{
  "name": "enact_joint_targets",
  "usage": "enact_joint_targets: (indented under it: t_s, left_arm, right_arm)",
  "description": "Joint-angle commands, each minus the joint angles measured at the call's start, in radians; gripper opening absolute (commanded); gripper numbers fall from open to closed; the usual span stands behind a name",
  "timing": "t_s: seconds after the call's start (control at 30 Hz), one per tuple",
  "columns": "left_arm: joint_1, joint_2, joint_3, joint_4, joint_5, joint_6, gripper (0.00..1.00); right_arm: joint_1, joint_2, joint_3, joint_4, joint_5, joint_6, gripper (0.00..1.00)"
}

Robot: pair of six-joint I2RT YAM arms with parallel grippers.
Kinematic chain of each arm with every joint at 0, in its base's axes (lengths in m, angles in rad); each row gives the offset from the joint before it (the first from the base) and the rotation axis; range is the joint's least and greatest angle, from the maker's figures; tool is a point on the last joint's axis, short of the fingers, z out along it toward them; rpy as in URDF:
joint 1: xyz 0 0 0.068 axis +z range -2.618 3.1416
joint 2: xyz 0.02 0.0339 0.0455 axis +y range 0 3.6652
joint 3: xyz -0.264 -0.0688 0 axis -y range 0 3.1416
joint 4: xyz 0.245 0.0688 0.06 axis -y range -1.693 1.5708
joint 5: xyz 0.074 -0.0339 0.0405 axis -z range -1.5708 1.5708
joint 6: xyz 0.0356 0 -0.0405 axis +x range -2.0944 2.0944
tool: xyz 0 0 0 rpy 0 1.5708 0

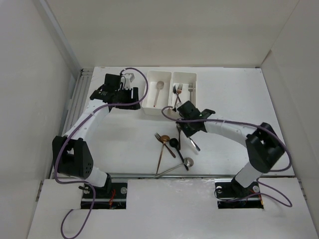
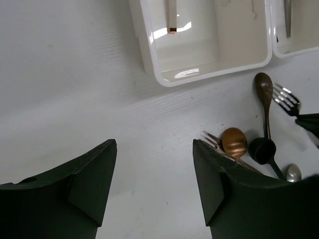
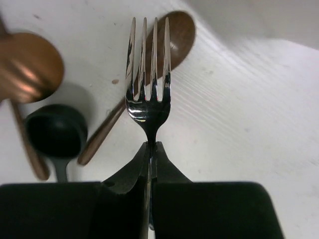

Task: Sort the eating utensils into containers

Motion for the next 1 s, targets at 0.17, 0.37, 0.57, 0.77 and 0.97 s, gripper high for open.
enact_joint_targets:
  t_s: [0.17, 0.37, 0.57, 0.77, 0.97]
  left_arm:
    - [-0.170, -0.053, -0.044, -0.065, 0.030, 0.089, 0.59]
    - [-0.345, -0.041, -0.127, -0.065, 0.050, 0.089, 0.60]
    - [-0.485, 0.060, -0.199, -0.056, 0.079, 0.101, 0.67]
    - [-0.505, 0.177, -0.190, -0.047, 0.079, 0.092, 0.69]
    - [-0.539, 0.246, -0.209, -0.056, 0.079, 0.092, 0.66]
  right_arm:
    - [-0.008, -0.265, 0.239, -0.023, 0.188, 0.043, 0.00]
    - [-0.140, -0.055, 0.429, 0.202, 0.252, 0.090, 0.00]
    - [-0.220, 0.290, 0.707, 0.250, 0.287, 0.219, 0.00]
    - [-0.263, 0.447, 0.810, 0.144, 0.236, 0.286, 0.06]
    - [-0.263, 0.372, 0.657, 0.218, 0.161, 0.285, 0.51]
